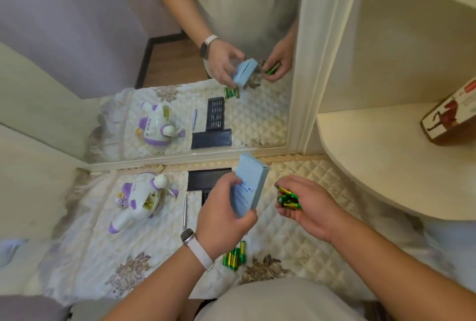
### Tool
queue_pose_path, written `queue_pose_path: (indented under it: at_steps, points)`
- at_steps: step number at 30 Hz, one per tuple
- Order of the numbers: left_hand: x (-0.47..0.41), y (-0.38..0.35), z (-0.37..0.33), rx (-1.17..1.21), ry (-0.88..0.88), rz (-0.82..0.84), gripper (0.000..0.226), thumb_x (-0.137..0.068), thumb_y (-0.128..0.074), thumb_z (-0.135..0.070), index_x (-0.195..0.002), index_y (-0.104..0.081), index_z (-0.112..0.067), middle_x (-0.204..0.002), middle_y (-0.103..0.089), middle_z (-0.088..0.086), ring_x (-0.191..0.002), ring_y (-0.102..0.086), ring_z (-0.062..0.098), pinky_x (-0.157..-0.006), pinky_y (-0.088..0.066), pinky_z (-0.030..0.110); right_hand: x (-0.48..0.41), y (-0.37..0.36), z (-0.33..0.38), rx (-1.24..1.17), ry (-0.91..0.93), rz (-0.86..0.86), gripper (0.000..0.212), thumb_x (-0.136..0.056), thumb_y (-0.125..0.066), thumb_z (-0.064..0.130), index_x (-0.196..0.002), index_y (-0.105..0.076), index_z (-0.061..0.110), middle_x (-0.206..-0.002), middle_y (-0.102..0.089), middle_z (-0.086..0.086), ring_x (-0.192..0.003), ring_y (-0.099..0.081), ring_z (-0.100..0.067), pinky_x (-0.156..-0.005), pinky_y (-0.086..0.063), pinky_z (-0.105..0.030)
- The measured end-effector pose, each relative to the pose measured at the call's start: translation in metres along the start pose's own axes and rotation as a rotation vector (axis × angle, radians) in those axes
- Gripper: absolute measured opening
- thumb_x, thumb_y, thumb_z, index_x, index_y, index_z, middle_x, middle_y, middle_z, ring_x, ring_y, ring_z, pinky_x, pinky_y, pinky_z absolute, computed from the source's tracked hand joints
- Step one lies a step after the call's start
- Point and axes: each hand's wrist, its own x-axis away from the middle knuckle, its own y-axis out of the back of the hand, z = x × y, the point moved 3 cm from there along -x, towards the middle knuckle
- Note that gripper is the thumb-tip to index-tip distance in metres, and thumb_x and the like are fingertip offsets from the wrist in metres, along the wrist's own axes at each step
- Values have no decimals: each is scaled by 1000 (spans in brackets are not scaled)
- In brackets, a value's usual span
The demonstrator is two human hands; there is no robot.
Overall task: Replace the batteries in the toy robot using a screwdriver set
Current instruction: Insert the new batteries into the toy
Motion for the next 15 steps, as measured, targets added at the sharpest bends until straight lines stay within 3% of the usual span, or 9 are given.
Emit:
queue_pose_path:
  at_steps: [4, 8, 11, 15]
  points:
    - [8, 36, 8, -73, -164, 19, 59, -67, -65, -43, -121, -44, -37, -130, -50, -23, -111, -53, 5, -81, -53, 31, 13, -34, 11, 63, 85, 42, 14, -91, -64, 21, -91, -65, 8, -73, -57, -7, -62, -59, -19, -55, -52, -28]
    - [13, 72, 21, -196, -335, 55, 56, -69, -63, -41, -122, -45, -33, -140, -52, -11, -111, -56, 13, -81, -53, 34, 20, -70, 12, 319, 183, 77, 20, -90, -66, 29, -90, -69, 9, -83, -62, -9, -66, -61, -18, -58, -51, -28]
    - [16, 97, 33, -262, -462, 64, 53, -68, -62, -37, -118, -46, -29, -138, -53, -7, -103, -60, 19, -75, -54, 37, 23, -97, 9, 462, 214, 104, 18, -89, -67, 25, -92, -68, 8, -83, -64, -8, -68, -60, -19, -58, -50, -28]
    - [20, 119, 58, -263, -505, 87, 56, -68, -70, -30, -119, -46, -28, -139, -53, -5, -105, -59, 20, -78, -55, 40, 26, -130, 2, 574, 216, 110, 12, -88, -68, 22, -85, -69, 11, -81, -66, -7, -69, -61, -18, -58, -51, -28]
